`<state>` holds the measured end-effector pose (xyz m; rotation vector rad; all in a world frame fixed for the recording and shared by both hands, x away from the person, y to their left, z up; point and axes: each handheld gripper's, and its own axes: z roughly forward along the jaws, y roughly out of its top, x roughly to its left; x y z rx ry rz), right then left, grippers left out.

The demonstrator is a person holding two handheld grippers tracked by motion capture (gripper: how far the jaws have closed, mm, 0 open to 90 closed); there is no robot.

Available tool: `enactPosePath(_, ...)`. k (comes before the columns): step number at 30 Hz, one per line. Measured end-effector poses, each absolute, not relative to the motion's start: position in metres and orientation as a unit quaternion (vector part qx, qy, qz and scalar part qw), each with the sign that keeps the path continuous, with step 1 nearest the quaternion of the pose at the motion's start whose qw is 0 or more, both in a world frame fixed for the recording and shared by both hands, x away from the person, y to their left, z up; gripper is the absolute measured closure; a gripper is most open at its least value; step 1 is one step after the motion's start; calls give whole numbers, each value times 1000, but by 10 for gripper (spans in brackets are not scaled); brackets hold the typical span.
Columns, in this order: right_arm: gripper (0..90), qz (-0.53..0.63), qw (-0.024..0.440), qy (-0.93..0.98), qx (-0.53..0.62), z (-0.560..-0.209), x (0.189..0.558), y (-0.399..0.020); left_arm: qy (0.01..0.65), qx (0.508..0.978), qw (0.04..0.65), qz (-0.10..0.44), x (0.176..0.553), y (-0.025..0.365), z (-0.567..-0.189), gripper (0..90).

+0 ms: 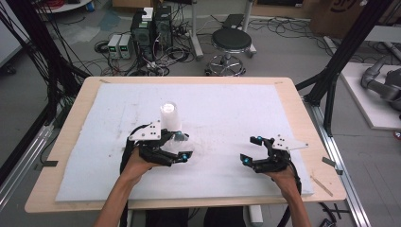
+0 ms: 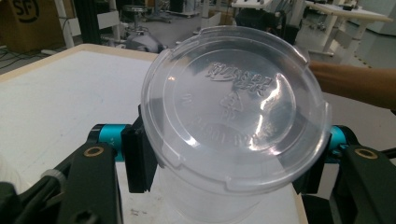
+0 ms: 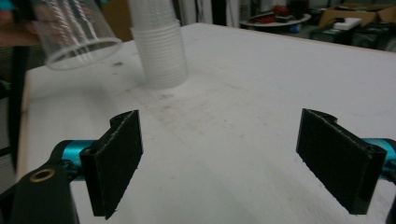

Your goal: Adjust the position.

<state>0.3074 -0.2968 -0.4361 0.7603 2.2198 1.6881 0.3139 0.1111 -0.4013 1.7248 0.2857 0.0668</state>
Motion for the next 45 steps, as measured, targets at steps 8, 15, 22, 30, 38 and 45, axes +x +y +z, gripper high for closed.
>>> enactPosePath(8, 146, 578, 67, 796, 169, -403, 313, -279, 117, 747, 654, 23, 315, 110, -399, 376)
enactPosePath(15, 146, 571, 41, 809, 130, -392, 316, -269, 110, 751, 651, 25, 315, 110, -397, 376)
enactPosePath(22, 146, 577, 28, 809, 110, -392, 321, -263, 104, 747, 656, 21, 313, 101, -395, 376)
enactPosePath(30, 146, 578, 8, 812, 82, -391, 325, -247, 92, 744, 662, 21, 313, 86, -390, 381)
enactPosePath(38, 146, 572, -5, 819, 42, -379, 329, -221, 88, 744, 662, 16, 313, 77, -390, 381)
enactPosePath(45, 146, 568, -10, 823, 23, -378, 329, -204, 87, 743, 664, 15, 312, 74, -390, 381)
